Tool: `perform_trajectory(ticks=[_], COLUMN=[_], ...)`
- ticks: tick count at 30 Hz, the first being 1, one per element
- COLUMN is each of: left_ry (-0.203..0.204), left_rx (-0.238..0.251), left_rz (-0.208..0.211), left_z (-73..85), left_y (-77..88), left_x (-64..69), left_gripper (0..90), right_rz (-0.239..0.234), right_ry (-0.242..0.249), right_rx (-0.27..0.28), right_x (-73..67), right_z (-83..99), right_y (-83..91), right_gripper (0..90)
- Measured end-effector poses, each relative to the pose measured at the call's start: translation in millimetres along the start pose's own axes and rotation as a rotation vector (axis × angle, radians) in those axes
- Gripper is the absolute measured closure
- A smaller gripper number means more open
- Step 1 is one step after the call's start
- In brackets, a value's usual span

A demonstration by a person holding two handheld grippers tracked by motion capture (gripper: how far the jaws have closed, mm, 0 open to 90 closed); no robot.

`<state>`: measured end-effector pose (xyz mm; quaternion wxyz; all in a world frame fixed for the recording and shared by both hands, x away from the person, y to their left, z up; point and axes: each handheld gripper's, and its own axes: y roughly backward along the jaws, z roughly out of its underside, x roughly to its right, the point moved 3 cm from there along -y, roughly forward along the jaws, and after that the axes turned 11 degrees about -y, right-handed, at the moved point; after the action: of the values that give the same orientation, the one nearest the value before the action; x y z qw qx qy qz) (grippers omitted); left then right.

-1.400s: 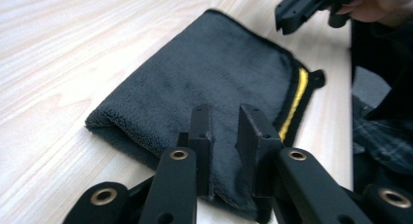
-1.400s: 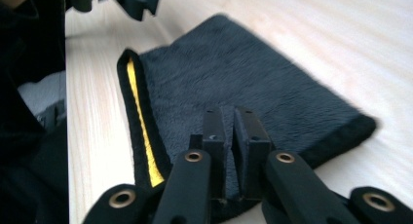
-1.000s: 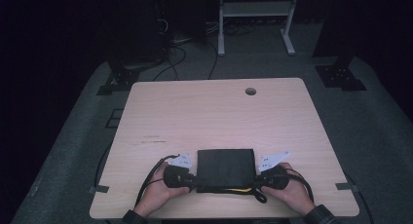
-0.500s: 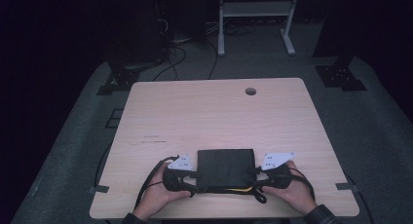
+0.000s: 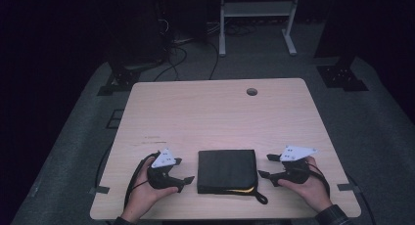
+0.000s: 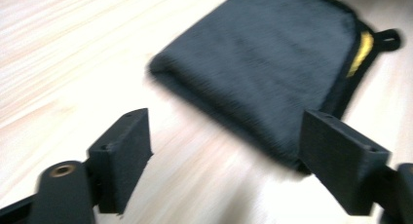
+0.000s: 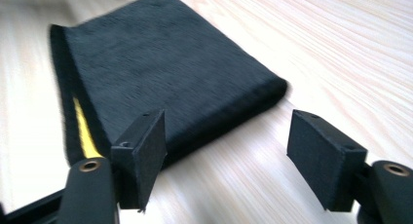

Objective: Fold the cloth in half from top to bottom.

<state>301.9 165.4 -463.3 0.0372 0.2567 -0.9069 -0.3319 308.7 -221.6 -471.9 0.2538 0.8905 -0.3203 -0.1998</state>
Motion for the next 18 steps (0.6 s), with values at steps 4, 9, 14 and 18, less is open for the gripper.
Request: perform_trajectory(ticks=[4, 9, 14, 18], left_ry=[0.006, 0.047, 0.059, 0.075], left_rx=[-0.057, -0.082, -0.147, -0.174], left_rz=[-0.071, -0.108, -0.136, -0.158], left_z=[13.5, 31.1, 51.8, 64.0], left_y=[6.9, 16.6, 23.7, 29.0], left_x=[-9.2, -18.5, -25.4, -28.4], left_gripper=[9.9, 7.8, 6.2, 6.2], right_rz=[0.049, 0.114, 0.179, 0.233], right_ry=[-0.027, -0.059, -0.097, -0.109], right_rx=[-0.011, -0.033, -0.056, -0.088], right_x=[14.0, 30.9, 47.5, 57.0], right_z=[8.5, 21.0, 32.6, 41.9], right_y=[9.0, 20.4, 29.6, 33.5], right_gripper=[24.7, 21.3, 17.8, 17.7])
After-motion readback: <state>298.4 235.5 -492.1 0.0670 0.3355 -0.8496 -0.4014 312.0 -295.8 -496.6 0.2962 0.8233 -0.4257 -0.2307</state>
